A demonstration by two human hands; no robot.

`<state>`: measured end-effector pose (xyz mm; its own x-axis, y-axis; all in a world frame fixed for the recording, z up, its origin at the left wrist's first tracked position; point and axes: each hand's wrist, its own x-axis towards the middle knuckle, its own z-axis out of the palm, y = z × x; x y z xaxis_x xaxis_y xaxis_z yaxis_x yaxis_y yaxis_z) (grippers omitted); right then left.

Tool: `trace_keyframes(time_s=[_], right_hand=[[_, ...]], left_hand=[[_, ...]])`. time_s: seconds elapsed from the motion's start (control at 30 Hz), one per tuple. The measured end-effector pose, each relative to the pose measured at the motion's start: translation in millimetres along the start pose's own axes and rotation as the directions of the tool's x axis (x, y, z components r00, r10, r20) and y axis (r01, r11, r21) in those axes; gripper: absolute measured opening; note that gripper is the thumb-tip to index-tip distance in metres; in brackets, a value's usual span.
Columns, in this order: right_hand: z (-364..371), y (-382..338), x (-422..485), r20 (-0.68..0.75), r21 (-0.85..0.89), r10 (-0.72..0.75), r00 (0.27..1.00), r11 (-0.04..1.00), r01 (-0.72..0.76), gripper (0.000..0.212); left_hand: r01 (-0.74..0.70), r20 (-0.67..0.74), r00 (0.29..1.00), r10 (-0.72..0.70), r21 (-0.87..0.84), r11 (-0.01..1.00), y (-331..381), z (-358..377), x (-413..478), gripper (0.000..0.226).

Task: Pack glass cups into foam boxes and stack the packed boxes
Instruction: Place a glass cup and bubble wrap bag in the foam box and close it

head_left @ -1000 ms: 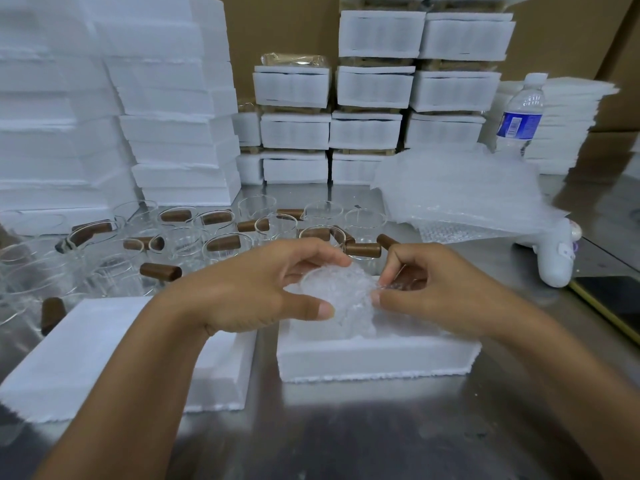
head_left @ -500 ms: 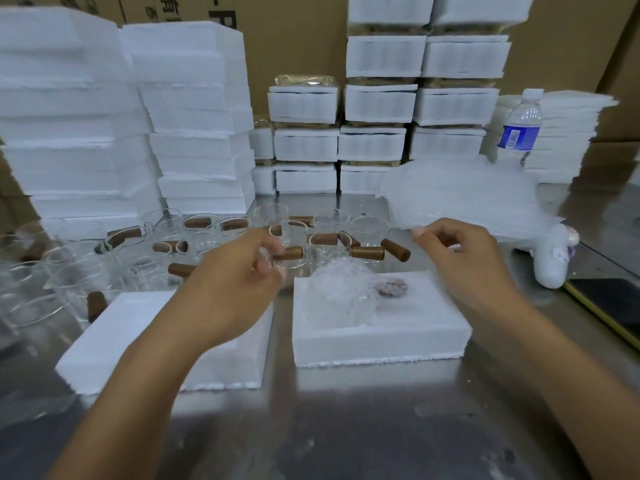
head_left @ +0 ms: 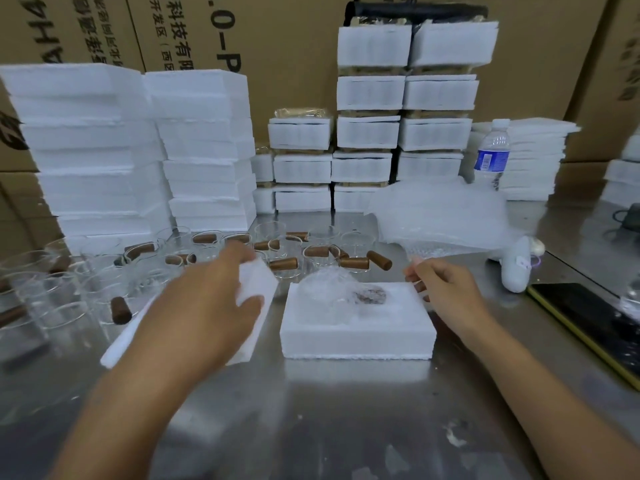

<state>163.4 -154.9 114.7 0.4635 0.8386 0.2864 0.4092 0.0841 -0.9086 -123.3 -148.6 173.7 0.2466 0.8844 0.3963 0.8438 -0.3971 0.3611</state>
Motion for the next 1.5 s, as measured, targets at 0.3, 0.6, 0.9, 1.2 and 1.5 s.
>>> trace_keyframes(time_s=[0.3,0.6,0.9,1.2,1.5], right_hand=[[-1,-7,-1,-0.102,0.204,-0.119,0.988,0.969,0.137,0.021],[-17,-12,4,0.159,0.737,-0.011,0.987,0.667,-0.111,0.052],[-17,-6,6,0.125,0.412,0.153,0.98,0.891,-0.192,0.02],[-21,-11,-5,0.298,0.349,0.194,0.934,0.889,-0.296,0.049],[-15,-13,-10,0.296,0.364,0.203,0.933,0.879,-0.307,0.048]], left_hand=[[-0.453,-0.365,0.891,0.269,-0.699,0.554,47,-76,16,0.048],[0.255,0.238,0.962,0.132,-0.958,-0.132,52,19,42,0.049],[0.019,0.011,1.0,-0.021,-0.918,0.397,18,67,43,0.029],[-0.043,-0.065,0.997,-0.043,-0.924,0.38,5,85,37,0.037],[-0.019,-0.044,0.998,-0.055,-0.925,0.379,-2,95,37,0.02]])
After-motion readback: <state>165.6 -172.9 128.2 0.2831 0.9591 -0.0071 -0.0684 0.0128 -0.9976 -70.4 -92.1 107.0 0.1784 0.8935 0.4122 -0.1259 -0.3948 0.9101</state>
